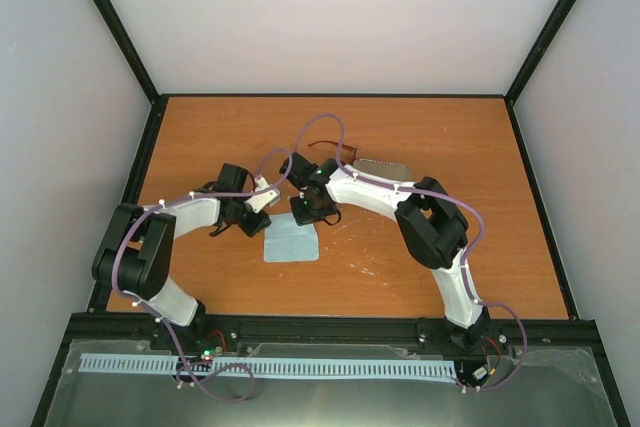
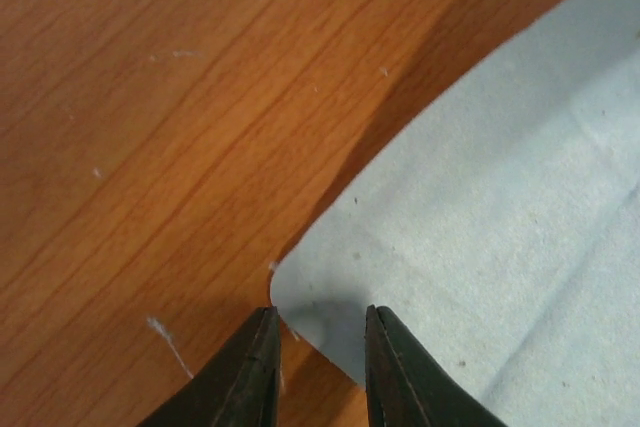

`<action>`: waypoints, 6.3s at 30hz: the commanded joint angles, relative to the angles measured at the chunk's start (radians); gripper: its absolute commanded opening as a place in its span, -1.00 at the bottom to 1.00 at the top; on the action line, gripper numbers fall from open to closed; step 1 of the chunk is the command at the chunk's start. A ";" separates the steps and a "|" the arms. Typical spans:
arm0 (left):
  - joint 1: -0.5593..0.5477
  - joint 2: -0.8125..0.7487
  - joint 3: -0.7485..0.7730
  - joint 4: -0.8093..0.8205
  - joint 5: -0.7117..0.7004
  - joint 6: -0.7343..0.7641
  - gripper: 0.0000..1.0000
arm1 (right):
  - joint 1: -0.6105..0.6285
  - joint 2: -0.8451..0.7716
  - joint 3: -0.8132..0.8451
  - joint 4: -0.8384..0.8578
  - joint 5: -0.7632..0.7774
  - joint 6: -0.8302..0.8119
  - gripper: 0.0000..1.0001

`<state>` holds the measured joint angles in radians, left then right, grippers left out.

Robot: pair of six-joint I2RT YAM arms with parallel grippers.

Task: Organize the sunglasses
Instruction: Fold the glasses cleaning cloth at the center of the board, then pick up the glasses cleaning cloth from the center of the board.

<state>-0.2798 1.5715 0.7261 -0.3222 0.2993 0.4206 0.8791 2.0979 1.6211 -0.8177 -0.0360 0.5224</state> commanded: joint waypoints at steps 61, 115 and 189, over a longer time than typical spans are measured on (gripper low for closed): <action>0.002 -0.262 -0.064 -0.143 0.208 0.078 -0.99 | -0.005 -0.194 -0.284 0.202 -0.150 -0.033 -0.94; -0.029 -0.306 -0.135 -0.175 0.243 0.161 0.04 | -0.006 -0.277 -0.398 0.162 -0.267 -0.087 -0.10; -0.028 -0.072 -0.123 -0.155 0.084 0.157 -0.38 | -0.020 -0.091 -0.310 0.138 -0.211 -0.106 -0.50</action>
<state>-0.3042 1.4837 0.6338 -0.3939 0.4347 0.5621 0.8532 1.9682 1.3045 -0.6758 -0.2516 0.4149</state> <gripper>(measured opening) 0.330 0.271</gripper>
